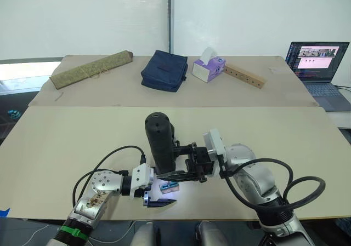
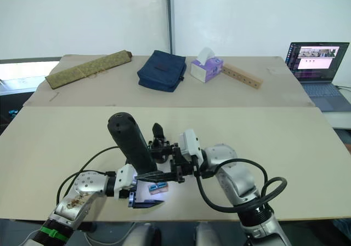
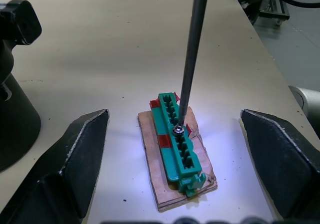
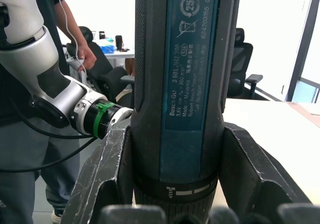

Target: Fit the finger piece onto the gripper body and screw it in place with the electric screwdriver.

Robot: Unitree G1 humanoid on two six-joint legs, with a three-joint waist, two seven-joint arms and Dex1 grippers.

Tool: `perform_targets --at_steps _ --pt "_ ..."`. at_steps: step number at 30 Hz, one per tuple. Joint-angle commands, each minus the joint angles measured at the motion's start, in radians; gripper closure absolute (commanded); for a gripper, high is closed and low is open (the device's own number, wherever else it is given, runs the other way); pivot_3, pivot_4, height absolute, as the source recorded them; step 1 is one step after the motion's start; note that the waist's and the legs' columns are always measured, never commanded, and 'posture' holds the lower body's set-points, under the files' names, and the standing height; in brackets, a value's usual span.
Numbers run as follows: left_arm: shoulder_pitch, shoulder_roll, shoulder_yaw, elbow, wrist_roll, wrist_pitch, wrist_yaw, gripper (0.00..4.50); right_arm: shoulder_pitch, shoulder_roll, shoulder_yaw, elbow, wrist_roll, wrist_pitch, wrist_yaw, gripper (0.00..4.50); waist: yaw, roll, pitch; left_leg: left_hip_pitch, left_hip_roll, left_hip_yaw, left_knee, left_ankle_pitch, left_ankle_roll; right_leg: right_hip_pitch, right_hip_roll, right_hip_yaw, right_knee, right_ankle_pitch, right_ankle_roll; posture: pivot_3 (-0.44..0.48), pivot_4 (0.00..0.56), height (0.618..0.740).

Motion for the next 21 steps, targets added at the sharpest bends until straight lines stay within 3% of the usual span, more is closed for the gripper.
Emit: perform_targets --at_steps 1,21 --pt "0.021 0.009 -0.015 0.023 0.021 0.017 0.005 0.04 -0.022 0.012 -0.006 -0.019 0.006 -0.038 0.002 2.57 0.0 0.0 0.0 0.0 0.0 0.0 0.0 0.0 0.0 0.0 0.0 0.0 0.0 0.0 0.0 0.0 0.15 0.74" --pt "0.027 0.007 -0.016 0.026 0.023 0.014 0.009 0.04 -0.027 0.016 -0.005 -0.01 0.001 -0.034 0.002 2.57 0.0 0.0 0.0 0.0 0.0 0.0 0.0 0.0 0.0 0.0 0.0 0.0 0.0 0.0 0.0 0.0 0.15 0.74"
